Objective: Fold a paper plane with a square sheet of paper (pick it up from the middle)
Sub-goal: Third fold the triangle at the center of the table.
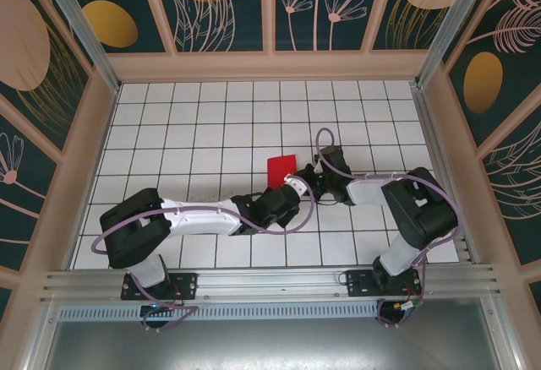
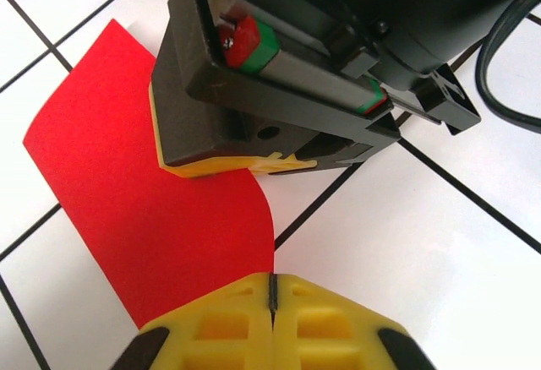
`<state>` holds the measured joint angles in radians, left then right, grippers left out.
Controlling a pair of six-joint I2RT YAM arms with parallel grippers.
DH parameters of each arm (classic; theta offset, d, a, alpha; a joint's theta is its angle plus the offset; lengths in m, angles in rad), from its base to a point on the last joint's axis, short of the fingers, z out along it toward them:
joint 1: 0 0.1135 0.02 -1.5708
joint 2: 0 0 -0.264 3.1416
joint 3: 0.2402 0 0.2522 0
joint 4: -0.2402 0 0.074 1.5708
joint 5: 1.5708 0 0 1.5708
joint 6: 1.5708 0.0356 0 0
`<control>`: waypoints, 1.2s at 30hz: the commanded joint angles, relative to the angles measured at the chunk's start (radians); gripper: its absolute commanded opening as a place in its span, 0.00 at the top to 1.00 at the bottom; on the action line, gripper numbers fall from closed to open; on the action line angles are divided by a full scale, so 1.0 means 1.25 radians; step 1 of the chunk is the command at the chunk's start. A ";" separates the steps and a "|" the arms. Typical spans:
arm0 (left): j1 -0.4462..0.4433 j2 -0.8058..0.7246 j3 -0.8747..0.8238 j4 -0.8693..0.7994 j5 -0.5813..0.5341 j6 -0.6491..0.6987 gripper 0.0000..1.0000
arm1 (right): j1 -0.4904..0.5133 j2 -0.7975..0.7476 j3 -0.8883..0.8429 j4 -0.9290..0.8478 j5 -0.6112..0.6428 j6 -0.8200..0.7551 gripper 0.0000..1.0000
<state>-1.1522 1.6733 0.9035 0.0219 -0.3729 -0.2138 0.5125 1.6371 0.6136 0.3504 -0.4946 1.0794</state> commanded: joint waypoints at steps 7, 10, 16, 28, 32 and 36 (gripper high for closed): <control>-0.003 -0.017 0.006 0.000 -0.013 0.000 1.00 | 0.003 -0.016 0.033 -0.056 0.004 -0.039 0.79; -0.001 -0.023 0.010 0.001 0.000 -0.002 1.00 | 0.000 -0.036 0.041 -0.109 0.023 -0.064 0.66; 0.037 -0.044 0.005 0.008 0.105 -0.034 1.00 | -0.042 -0.118 0.038 -0.209 0.084 -0.118 0.55; 0.163 -0.075 -0.043 0.056 0.376 -0.087 1.00 | -0.065 -0.106 0.099 -0.222 0.062 -0.218 0.72; 0.189 -0.071 -0.057 0.076 0.432 -0.101 1.00 | -0.060 -0.074 0.130 -0.219 0.048 -0.243 0.78; 0.203 -0.061 -0.059 0.079 0.449 -0.108 1.00 | -0.052 -0.029 0.166 -0.211 0.009 -0.265 0.81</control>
<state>-0.9096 1.5921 0.8421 0.0799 0.1272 -0.3256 0.4370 1.5600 0.7715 0.0776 -0.4297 0.7937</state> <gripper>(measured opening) 0.063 0.198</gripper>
